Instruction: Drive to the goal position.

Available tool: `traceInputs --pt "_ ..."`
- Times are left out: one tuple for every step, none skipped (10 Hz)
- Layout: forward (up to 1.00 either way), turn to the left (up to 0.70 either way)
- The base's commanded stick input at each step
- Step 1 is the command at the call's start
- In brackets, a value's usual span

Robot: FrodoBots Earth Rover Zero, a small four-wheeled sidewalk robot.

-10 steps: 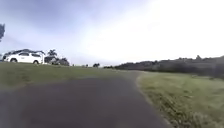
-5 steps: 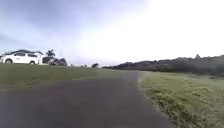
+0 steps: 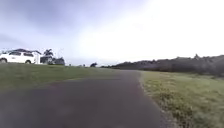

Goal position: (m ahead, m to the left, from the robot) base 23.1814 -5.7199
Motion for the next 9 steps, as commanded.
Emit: traceInputs --pt "1.0 0.0" --pt "1.0 0.0" --pt "1.0 0.0" --pt "1.0 0.0" --pt "1.0 0.0" --pt "1.0 0.0" --pt "1.0 0.0" --pt "1.0 0.0" --pt "1.0 0.0"
